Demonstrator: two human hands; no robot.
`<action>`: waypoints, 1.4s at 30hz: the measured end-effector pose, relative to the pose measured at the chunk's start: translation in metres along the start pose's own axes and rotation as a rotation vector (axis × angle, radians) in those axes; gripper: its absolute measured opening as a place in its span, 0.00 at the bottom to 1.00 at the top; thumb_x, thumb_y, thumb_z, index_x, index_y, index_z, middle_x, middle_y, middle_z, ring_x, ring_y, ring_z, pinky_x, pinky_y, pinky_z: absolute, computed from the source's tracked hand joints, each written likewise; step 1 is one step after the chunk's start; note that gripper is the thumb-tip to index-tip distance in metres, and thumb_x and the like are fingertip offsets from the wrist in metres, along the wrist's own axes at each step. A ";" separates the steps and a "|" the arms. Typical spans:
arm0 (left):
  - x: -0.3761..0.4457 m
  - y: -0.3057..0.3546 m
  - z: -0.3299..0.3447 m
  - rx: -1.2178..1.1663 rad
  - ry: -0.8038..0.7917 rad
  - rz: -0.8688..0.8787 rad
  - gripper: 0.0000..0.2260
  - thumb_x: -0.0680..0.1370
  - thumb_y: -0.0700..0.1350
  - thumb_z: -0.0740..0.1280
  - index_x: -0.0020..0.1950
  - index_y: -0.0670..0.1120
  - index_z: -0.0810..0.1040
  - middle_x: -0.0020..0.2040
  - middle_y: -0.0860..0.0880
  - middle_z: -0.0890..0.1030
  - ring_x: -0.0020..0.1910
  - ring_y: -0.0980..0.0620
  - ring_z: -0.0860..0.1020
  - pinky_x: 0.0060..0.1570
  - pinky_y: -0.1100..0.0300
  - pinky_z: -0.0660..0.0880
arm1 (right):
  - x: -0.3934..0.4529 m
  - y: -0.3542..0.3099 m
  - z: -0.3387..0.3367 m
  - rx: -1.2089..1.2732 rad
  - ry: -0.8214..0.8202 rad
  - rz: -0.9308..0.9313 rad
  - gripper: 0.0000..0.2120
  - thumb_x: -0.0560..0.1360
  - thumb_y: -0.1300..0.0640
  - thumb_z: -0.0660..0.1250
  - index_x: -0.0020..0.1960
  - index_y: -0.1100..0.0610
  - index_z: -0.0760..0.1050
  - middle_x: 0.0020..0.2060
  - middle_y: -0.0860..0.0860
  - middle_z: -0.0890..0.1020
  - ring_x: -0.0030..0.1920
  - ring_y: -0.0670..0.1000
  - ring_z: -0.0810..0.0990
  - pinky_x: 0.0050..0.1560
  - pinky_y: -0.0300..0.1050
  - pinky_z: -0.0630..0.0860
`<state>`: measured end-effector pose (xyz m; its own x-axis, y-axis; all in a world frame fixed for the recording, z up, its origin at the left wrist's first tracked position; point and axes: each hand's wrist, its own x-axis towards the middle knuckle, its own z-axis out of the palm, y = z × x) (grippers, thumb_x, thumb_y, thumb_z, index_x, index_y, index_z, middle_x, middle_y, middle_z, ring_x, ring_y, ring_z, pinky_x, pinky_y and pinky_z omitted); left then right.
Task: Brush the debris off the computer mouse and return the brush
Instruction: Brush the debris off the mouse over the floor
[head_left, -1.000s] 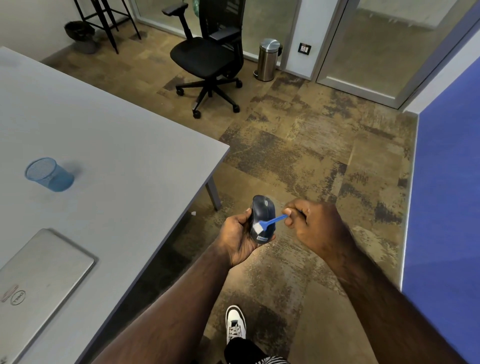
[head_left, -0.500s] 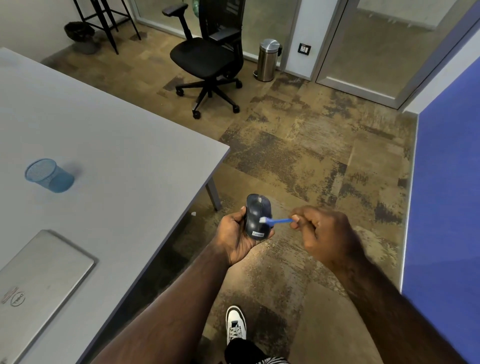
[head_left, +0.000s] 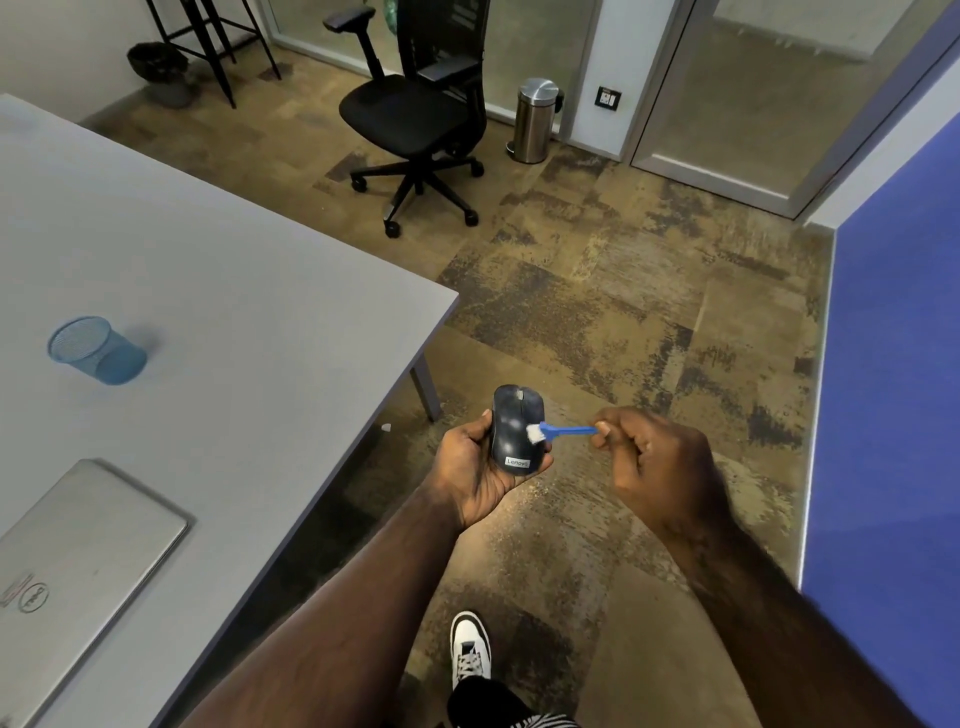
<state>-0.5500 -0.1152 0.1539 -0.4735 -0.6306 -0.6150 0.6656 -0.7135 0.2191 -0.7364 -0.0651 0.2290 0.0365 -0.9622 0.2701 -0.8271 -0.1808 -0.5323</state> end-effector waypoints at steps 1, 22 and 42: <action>-0.001 0.001 0.000 -0.004 -0.004 0.000 0.21 0.83 0.50 0.50 0.65 0.38 0.72 0.60 0.35 0.78 0.52 0.38 0.79 0.48 0.43 0.79 | 0.000 0.001 -0.001 -0.004 0.000 -0.005 0.06 0.75 0.65 0.67 0.48 0.59 0.82 0.36 0.49 0.84 0.31 0.30 0.69 0.29 0.20 0.61; -0.008 -0.002 -0.003 0.178 -0.035 -0.063 0.24 0.81 0.50 0.51 0.65 0.36 0.75 0.57 0.35 0.79 0.45 0.39 0.81 0.42 0.49 0.81 | 0.023 -0.005 0.005 -0.017 -0.017 0.011 0.07 0.76 0.61 0.65 0.49 0.58 0.82 0.37 0.50 0.85 0.34 0.47 0.80 0.33 0.37 0.74; -0.007 -0.005 -0.004 0.296 0.061 -0.037 0.19 0.82 0.49 0.53 0.66 0.40 0.73 0.59 0.38 0.78 0.49 0.40 0.80 0.47 0.48 0.78 | 0.027 -0.015 0.007 -0.079 -0.047 0.040 0.08 0.77 0.59 0.64 0.51 0.57 0.82 0.38 0.50 0.85 0.33 0.46 0.78 0.31 0.25 0.62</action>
<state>-0.5478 -0.1056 0.1538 -0.4524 -0.5895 -0.6692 0.4476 -0.7991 0.4013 -0.7191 -0.0900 0.2381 0.0274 -0.9772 0.2105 -0.8699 -0.1270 -0.4766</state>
